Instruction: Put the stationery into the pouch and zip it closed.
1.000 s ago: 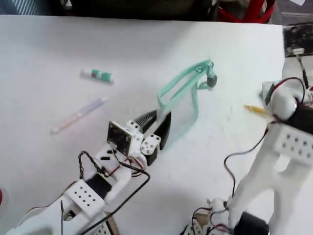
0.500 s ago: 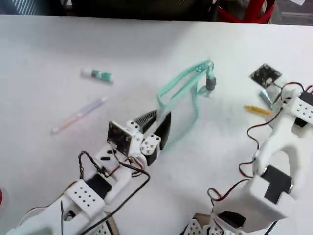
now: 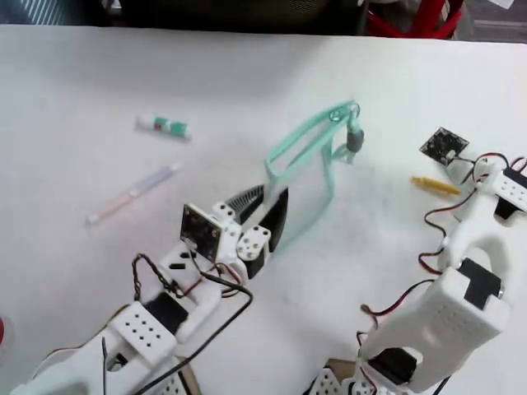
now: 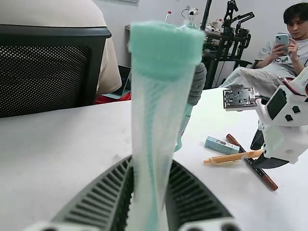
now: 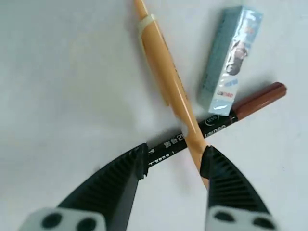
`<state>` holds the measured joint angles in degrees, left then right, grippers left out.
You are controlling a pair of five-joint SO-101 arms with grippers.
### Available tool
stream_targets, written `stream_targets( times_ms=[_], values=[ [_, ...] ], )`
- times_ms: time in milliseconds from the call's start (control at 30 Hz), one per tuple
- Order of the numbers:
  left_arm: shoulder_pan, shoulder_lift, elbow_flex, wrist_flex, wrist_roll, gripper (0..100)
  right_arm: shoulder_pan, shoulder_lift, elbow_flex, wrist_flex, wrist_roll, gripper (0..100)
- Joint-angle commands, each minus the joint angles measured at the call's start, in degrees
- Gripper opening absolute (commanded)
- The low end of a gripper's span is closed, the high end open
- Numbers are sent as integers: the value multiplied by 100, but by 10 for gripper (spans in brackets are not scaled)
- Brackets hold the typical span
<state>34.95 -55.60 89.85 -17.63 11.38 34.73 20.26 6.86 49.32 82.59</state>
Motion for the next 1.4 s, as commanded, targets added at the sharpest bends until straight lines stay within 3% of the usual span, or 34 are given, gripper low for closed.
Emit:
stream_targets(
  times_ms=[0,300,500,800,967,1367],
  values=[
    [-22,84,79,141,0,24,4,66,-97,-233,62,176],
    [-22,84,79,141,0,24,-242,286,-88,-277,70,164],
    [-22,84,79,141,0,24,-268,409,-79,-295,70,14],
    [-22,84,79,141,0,24,-251,409,-53,-277,79,46],
    [-22,84,79,141,0,24,-251,409,-53,-286,70,169],
    [-22,92,79,141,0,24,-505,444,-62,-303,79,160]
  ],
)
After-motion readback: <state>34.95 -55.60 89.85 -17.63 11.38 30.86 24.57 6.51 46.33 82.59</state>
